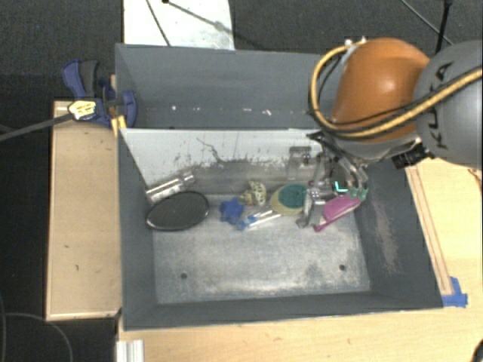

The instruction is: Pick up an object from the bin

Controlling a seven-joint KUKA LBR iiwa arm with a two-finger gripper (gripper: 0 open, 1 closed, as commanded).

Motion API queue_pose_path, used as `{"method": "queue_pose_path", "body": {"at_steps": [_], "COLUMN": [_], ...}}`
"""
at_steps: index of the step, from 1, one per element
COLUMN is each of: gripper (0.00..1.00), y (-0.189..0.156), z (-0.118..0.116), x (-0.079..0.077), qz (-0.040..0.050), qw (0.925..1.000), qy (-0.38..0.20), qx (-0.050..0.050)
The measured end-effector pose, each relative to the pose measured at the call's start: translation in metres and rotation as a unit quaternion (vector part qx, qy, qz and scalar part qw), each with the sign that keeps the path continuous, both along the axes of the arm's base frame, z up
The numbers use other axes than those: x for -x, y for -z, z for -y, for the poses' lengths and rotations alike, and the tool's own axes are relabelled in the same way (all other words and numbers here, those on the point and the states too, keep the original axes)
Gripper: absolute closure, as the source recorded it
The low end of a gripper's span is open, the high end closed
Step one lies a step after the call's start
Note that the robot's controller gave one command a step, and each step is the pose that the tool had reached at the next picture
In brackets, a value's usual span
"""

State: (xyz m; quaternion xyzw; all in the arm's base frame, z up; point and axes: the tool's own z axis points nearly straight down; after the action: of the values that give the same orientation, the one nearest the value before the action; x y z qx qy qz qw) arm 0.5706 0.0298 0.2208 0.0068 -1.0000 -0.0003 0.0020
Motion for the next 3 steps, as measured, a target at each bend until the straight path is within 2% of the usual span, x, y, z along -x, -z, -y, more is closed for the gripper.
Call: {"method": "queue_pose_path", "body": {"at_steps": [1,2,3], "gripper": [0.00,0.00,0.00], "y": [0.068,0.152,0.148], "z": [0.080,0.108,0.110], "x": [-0.001,-0.014,-0.023], "qz": [0.0001,-0.0002,0.0060], "qw": [0.9990,1.0000,0.9999], "qy": [-0.045,-0.004,0.016], "qx": [0.001,0.000,0.000]}}
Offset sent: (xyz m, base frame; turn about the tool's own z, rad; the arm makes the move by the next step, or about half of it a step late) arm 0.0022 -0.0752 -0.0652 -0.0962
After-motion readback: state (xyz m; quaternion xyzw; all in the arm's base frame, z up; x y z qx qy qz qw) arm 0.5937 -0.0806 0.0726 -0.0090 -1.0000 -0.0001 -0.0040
